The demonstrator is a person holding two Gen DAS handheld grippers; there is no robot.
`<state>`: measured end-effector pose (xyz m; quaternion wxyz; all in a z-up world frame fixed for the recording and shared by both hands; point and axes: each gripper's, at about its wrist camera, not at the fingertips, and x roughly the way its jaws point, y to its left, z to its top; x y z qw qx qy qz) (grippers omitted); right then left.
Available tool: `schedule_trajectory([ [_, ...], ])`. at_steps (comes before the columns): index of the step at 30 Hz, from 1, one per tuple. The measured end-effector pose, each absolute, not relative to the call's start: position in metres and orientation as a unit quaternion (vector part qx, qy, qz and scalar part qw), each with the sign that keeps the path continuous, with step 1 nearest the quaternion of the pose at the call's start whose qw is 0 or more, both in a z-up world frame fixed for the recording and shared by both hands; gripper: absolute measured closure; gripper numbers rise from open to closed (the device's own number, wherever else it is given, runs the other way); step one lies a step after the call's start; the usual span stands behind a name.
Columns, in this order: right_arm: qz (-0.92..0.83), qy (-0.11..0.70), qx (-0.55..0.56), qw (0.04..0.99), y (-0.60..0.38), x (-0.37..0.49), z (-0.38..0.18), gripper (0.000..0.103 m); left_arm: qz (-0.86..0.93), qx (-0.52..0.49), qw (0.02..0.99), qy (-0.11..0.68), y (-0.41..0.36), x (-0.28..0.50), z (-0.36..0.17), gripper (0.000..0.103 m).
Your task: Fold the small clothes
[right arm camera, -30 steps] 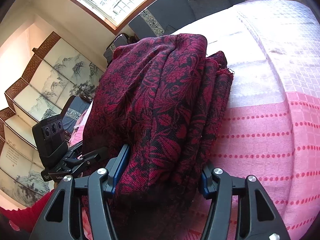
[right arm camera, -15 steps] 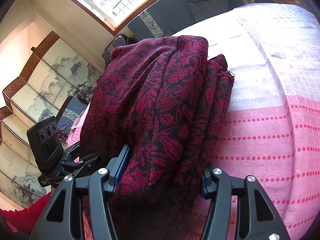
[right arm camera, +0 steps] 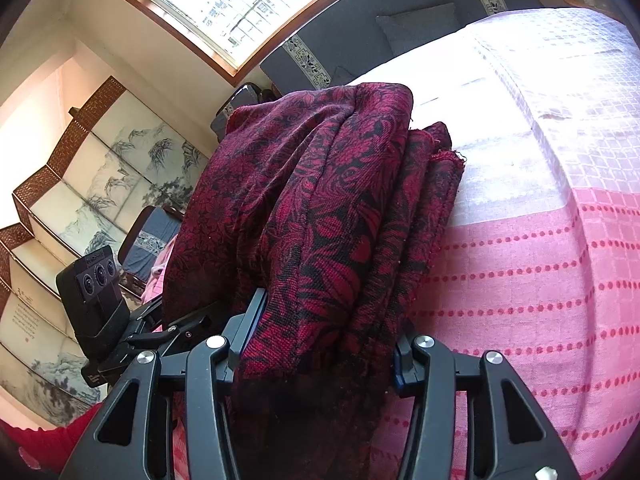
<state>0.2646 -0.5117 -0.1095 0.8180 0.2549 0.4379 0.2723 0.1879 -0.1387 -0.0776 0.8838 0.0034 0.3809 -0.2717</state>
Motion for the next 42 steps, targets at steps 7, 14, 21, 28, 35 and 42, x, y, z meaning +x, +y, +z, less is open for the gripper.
schedule_trajectory([
  [7,0.270,0.457,0.272,0.803,-0.515,0.276,-0.117,0.041,-0.271,0.002,0.883,0.382,-0.139,0.191,-0.077,0.033],
  [14,0.272,0.448,0.255,0.812,-0.511,0.273,-0.111,0.051,-0.268,0.005,0.886,0.377,-0.140,0.190,-0.077,0.033],
  [21,0.270,0.432,0.261,0.820,-0.508,0.269,-0.098,0.058,-0.255,0.008,0.893,0.369,-0.140,0.181,-0.074,0.037],
  [28,0.282,0.422,0.266,0.820,-0.497,0.273,-0.090,0.061,-0.239,0.009,0.900,0.365,-0.129,0.177,-0.067,0.037],
  [35,0.294,0.417,0.270,0.816,-0.482,0.284,-0.088,0.062,-0.220,0.005,0.906,0.362,-0.111,0.177,-0.062,0.037],
  [42,0.309,0.413,0.273,0.812,-0.465,0.295,-0.083,0.063,-0.202,0.003,0.912,0.357,-0.090,0.182,-0.054,0.037],
])
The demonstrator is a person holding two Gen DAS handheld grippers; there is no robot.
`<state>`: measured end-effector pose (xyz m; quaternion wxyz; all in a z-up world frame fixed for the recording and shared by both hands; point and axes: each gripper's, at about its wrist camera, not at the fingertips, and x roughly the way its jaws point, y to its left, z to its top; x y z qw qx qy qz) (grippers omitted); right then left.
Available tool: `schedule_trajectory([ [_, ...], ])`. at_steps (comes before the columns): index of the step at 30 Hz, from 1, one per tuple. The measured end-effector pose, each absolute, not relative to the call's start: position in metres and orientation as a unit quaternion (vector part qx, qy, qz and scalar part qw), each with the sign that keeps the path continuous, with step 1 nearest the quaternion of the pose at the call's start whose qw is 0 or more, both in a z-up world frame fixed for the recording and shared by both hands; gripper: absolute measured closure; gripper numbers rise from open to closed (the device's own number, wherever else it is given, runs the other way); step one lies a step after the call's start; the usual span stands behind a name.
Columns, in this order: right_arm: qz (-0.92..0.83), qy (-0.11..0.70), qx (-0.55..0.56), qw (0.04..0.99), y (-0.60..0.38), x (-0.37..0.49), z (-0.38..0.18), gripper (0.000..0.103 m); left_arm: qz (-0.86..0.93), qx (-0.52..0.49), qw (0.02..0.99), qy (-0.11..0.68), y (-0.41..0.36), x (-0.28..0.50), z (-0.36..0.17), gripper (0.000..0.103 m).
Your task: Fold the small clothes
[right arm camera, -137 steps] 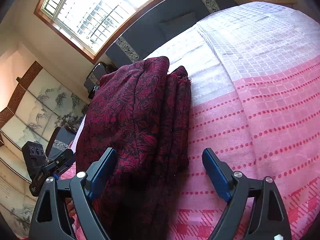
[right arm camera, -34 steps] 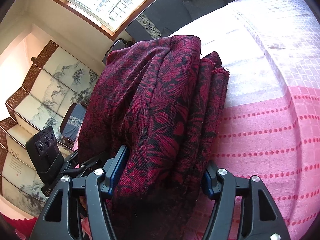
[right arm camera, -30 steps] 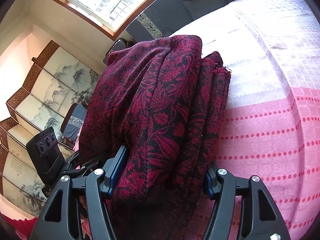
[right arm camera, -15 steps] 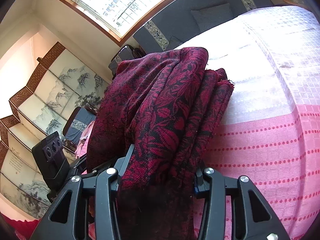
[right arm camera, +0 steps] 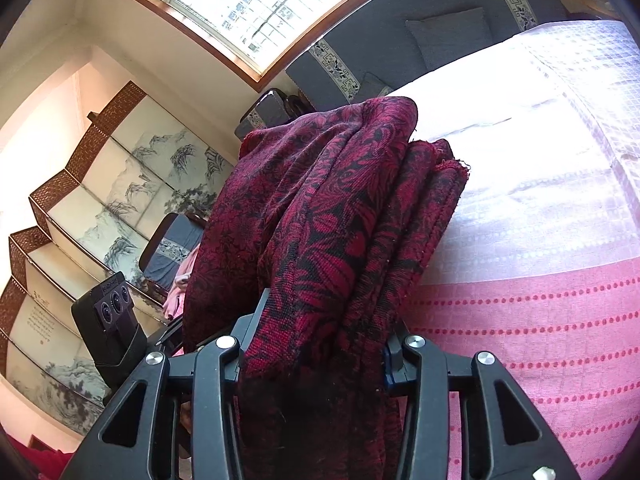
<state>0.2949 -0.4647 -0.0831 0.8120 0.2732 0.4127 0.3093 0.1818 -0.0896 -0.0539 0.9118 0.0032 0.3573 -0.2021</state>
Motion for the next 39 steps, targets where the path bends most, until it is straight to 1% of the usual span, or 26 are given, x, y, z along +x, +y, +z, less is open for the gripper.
schedule_trajectory([
  [11,0.332,0.404,0.275,0.807,-0.434,0.317,-0.072,0.064,-0.175,-0.002,0.922,0.346,-0.058,0.202,-0.039,0.038],
  [18,0.341,0.391,0.281,0.808,-0.421,0.336,-0.063,0.064,-0.159,-0.001,0.932,0.325,-0.038,0.227,-0.025,0.038],
  [28,0.337,0.375,0.297,0.811,-0.411,0.374,-0.058,0.064,-0.147,0.011,0.940,0.308,-0.033,0.278,-0.017,0.038],
  [39,0.335,0.368,0.313,0.809,-0.404,0.410,-0.065,0.064,-0.143,0.026,0.943,0.298,-0.032,0.330,-0.023,0.039],
])
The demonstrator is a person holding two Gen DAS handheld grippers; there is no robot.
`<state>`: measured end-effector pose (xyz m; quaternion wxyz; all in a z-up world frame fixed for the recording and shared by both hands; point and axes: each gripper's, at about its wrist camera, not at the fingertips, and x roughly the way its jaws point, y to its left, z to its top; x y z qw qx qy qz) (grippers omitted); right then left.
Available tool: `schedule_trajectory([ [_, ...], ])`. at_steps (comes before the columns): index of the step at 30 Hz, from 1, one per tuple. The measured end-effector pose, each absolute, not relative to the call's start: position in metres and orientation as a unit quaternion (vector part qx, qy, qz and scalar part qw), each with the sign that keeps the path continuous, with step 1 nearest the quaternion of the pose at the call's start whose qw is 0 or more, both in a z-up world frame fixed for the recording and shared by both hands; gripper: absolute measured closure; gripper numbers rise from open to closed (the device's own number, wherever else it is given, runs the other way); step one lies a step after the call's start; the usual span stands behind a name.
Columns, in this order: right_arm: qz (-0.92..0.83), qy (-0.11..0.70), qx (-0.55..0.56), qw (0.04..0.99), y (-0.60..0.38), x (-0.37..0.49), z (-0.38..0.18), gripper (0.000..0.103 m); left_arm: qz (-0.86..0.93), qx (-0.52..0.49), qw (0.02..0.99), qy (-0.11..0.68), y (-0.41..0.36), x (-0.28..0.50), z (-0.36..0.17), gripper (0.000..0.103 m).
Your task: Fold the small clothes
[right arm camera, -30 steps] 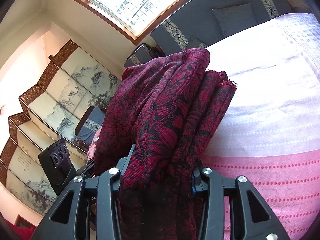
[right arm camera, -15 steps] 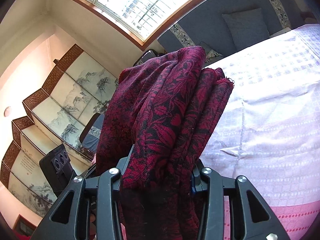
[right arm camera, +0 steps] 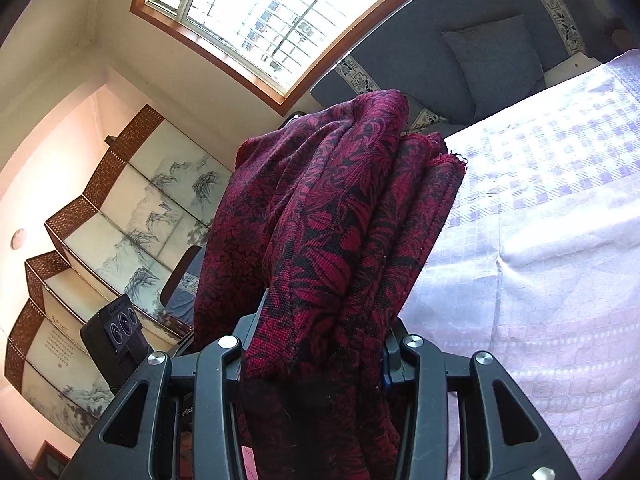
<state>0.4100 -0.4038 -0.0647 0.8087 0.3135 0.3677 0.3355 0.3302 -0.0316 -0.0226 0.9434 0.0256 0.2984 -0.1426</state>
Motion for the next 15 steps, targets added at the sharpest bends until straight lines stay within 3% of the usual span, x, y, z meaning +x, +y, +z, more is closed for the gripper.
schedule_trajectory([
  [15,0.323,0.373,0.296,0.818,-0.392,0.429,-0.065,0.064,-0.138,0.033,0.944,0.299,-0.032,0.376,-0.034,0.040],
])
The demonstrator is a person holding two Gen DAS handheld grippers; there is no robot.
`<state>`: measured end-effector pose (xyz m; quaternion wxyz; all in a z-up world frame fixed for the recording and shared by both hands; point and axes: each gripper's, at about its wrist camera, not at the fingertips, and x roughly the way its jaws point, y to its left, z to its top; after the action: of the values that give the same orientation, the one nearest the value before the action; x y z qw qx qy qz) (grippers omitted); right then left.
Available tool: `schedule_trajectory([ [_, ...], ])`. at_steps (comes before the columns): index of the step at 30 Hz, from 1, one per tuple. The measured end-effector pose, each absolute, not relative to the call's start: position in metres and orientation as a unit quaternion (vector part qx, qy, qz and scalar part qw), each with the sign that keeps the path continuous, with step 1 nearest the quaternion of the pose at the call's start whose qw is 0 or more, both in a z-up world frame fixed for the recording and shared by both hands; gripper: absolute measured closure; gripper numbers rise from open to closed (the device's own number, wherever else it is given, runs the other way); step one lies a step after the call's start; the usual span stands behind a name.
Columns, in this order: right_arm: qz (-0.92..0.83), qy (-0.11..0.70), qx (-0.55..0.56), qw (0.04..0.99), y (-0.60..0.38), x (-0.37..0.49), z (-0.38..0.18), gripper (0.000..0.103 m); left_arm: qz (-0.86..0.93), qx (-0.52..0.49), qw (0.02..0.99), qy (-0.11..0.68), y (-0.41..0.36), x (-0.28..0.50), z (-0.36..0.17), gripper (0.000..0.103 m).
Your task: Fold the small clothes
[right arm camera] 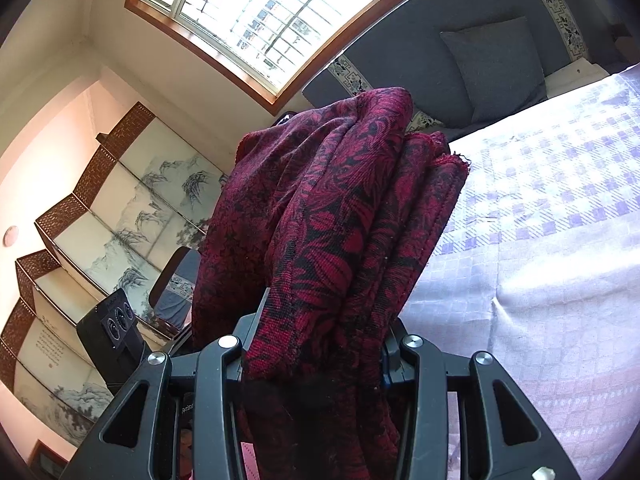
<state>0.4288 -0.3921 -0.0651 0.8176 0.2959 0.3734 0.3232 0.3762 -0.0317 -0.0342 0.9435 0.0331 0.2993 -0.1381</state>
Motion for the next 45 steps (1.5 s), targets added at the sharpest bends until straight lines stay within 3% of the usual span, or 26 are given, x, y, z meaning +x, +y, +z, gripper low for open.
schedule_trajectory([
  [45,0.309,0.403,0.293,0.810,-0.365,0.458,-0.085,0.065,-0.130,0.011,0.934,0.333,-0.020,0.409,-0.067,0.039],
])
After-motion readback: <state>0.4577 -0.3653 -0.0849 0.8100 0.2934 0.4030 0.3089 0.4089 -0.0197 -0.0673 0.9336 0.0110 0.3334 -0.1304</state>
